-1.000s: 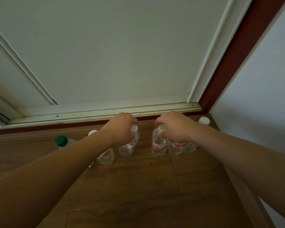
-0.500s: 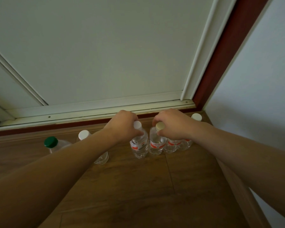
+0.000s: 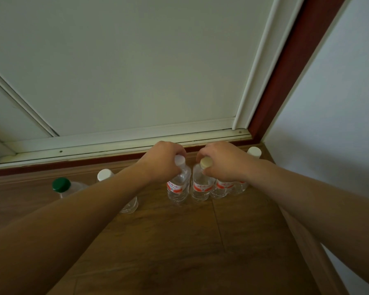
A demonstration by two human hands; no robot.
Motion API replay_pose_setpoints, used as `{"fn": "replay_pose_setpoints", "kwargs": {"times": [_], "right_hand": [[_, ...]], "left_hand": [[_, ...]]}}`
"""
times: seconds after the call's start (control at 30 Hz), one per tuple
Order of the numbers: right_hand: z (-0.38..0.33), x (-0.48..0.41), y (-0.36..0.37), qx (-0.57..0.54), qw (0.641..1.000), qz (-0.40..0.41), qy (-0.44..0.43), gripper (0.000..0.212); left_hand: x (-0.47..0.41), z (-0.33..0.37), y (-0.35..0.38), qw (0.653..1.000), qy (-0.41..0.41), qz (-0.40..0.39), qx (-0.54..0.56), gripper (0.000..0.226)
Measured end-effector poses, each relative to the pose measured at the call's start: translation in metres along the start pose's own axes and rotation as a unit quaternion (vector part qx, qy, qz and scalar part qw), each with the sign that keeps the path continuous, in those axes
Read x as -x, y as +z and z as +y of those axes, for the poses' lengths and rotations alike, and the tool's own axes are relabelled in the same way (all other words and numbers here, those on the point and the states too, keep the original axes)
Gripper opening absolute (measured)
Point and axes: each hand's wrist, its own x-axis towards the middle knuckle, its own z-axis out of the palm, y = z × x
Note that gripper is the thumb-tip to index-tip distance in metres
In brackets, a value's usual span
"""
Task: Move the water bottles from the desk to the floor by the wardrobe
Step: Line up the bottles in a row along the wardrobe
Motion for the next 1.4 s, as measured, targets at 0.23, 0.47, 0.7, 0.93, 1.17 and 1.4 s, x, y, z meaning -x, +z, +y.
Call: {"fn": "replay_pose_setpoints", "kwargs": {"times": [0.23,0.47,0.7,0.93,1.17,1.4], "right_hand": [[-0.002,-0.002,0.001,-0.011,1.0,0.003,0.005,0.032],[-0.002,-0.004,0.002,-0.015,1.0,0.005,0.005,0.029],[-0.005,-0.004,-0.001,-0.013,1.0,-0.001,0.01,0.033],[-0.008,-0.003,-0.002,-0.007,1.0,0.001,0.005,0.034],[-0.009,-0.001,-0.001,0.009,1.0,0.005,0.008,0.044],[-0.017,-0.005,-0.01,0.009,1.0,0.03,0.003,0.058]], "left_hand": [[0.0,0.002,0.005,0.998,-0.039,0.015,0.048,0.037],[0.0,-0.002,0.005,0.996,-0.05,0.033,0.059,0.033],[0.001,-0.001,0.005,0.996,-0.046,0.03,0.076,0.032],[0.003,-0.004,0.004,0.995,-0.053,0.023,0.085,0.034],[0.004,-0.006,0.004,0.994,-0.046,0.018,0.095,0.038],[0.009,-0.011,0.0,0.997,-0.023,0.025,0.071,0.047]]}}
